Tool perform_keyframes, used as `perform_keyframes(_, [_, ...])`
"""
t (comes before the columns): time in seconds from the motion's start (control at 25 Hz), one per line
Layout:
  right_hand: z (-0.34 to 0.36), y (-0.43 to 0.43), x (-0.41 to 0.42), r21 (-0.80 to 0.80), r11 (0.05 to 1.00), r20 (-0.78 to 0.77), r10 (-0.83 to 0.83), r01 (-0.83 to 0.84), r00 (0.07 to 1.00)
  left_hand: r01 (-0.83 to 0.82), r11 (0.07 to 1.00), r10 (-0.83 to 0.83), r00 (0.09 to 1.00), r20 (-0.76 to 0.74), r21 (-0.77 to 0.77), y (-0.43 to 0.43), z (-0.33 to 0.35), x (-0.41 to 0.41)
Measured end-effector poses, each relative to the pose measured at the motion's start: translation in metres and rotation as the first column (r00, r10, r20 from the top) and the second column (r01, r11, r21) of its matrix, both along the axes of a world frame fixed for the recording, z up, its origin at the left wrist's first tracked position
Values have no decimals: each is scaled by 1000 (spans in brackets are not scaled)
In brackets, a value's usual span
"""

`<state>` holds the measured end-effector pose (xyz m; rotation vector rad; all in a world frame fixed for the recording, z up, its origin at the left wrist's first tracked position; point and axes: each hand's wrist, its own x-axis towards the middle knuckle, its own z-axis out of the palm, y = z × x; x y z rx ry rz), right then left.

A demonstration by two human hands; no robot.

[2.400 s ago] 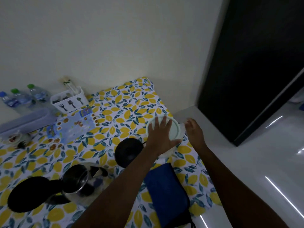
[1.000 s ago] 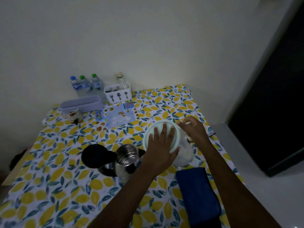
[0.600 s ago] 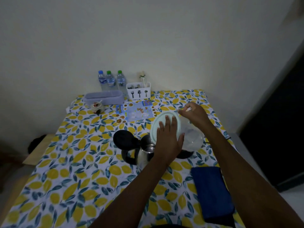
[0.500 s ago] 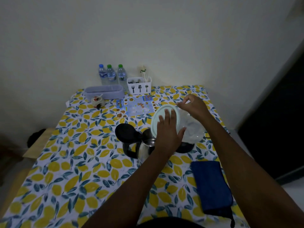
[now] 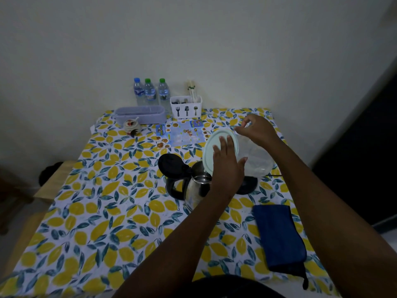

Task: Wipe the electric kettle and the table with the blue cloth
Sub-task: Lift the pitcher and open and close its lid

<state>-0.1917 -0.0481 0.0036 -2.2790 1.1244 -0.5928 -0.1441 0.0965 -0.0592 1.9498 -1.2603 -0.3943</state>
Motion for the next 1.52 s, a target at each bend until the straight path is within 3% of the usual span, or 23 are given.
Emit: perform_keyframes(1.52, [19,6,7,-67,998,-58,-11,7,998,-40,997,35,997,-64,-72,3,6,0])
